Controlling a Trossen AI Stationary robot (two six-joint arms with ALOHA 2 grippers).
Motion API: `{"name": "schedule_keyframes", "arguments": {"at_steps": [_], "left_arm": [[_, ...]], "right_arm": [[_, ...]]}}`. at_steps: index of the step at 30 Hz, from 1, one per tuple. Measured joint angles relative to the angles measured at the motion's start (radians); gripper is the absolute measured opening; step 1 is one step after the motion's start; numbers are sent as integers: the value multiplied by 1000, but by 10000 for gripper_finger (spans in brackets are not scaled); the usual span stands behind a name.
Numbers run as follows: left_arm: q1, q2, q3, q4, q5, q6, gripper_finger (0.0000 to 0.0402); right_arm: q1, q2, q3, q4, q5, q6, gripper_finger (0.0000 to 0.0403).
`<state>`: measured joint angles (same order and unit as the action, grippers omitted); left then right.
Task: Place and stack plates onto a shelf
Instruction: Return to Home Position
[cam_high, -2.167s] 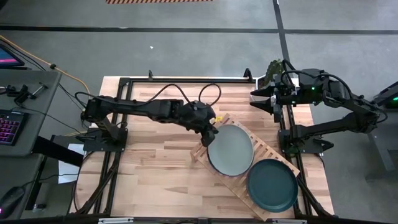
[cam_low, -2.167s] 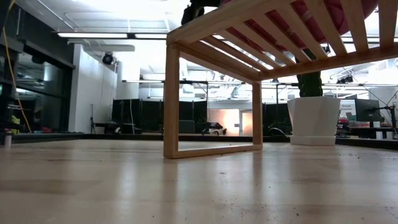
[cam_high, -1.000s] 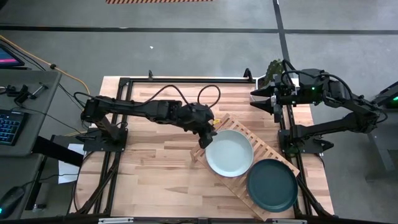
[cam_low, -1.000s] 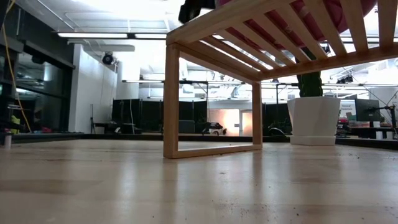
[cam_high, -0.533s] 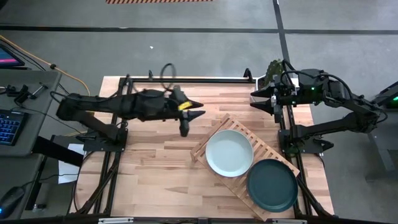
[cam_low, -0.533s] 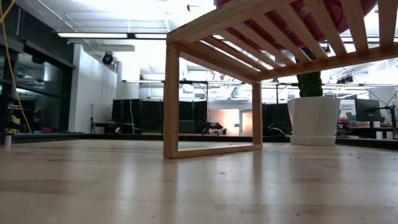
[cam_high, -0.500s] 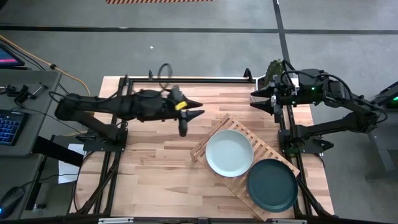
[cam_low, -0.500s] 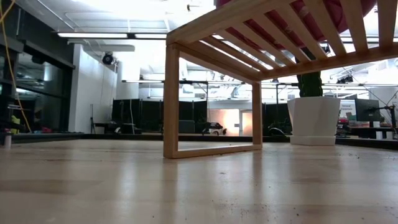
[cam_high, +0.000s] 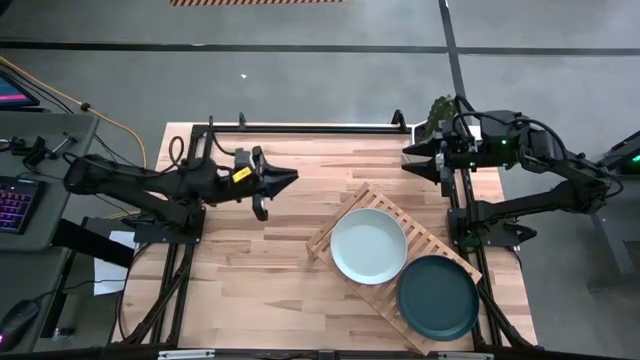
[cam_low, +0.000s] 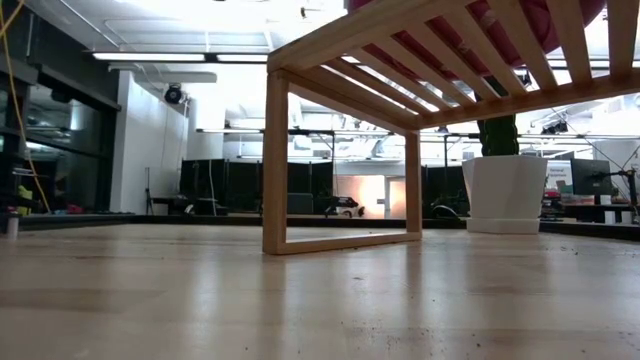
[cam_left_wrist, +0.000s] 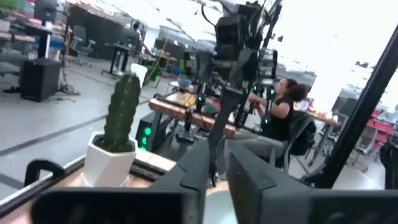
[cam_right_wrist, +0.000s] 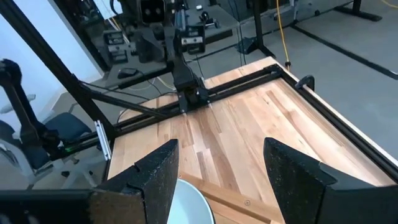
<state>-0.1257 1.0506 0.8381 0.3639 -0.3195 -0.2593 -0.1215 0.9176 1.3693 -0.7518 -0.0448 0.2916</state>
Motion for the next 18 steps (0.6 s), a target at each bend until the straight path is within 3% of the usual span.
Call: {"name": "schedule_keyframes", "arguments": {"at_steps": [4, 18], "left_arm": [[8, -33, 0, -25, 28, 8, 5], [15, -63, 0, -53, 48, 26, 1]], "right_arm": [[0, 0, 0, 18, 0, 16, 218], [0, 0, 0, 23, 8, 23, 218]]}}
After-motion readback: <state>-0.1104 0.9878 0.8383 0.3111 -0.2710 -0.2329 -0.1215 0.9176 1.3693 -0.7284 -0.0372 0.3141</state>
